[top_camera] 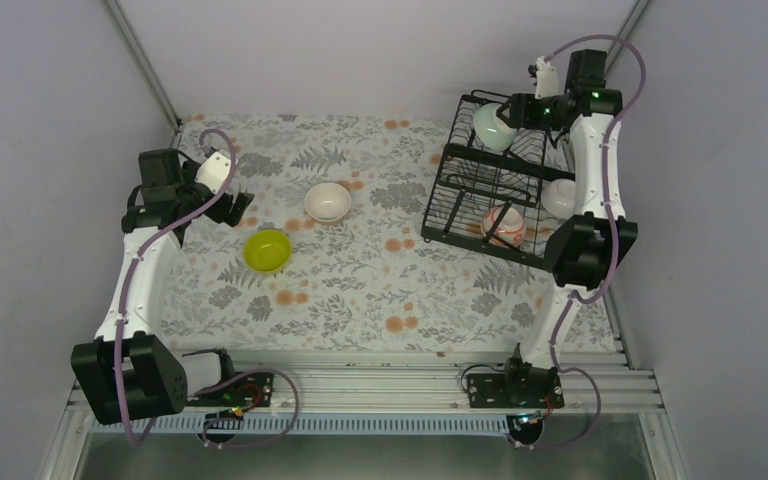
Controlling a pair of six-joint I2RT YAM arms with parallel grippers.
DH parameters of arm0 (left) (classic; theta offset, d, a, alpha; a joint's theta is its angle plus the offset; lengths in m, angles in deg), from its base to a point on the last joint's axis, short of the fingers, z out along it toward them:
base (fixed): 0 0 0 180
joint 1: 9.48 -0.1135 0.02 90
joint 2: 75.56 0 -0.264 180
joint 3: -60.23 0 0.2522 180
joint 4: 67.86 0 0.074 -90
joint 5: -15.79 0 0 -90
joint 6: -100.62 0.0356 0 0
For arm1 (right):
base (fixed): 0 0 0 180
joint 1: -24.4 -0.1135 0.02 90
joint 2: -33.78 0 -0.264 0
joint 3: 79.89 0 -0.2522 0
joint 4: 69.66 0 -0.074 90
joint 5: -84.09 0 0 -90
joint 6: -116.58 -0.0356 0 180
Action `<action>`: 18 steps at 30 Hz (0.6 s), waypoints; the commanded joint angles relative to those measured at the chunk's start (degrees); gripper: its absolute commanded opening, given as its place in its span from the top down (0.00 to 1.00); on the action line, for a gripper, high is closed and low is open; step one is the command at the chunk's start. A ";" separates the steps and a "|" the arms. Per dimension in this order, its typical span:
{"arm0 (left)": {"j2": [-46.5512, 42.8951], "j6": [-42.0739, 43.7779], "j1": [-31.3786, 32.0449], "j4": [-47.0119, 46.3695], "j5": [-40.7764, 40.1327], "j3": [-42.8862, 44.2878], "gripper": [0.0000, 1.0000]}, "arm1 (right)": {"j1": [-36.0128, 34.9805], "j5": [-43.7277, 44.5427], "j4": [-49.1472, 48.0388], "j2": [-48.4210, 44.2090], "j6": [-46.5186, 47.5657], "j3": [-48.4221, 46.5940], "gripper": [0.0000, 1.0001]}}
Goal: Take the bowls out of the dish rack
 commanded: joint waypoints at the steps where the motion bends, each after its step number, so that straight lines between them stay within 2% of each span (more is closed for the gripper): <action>1: -0.35 0.78 0.19 -1.27 1.35 -0.61 0.00 | 0.43 -1.76 0.55 0.98 0.74 -0.58 0.37; 18: -0.28 0.69 0.25 -0.67 2.14 0.07 0.00 | -0.07 -1.17 0.15 2.54 0.87 -0.54 0.46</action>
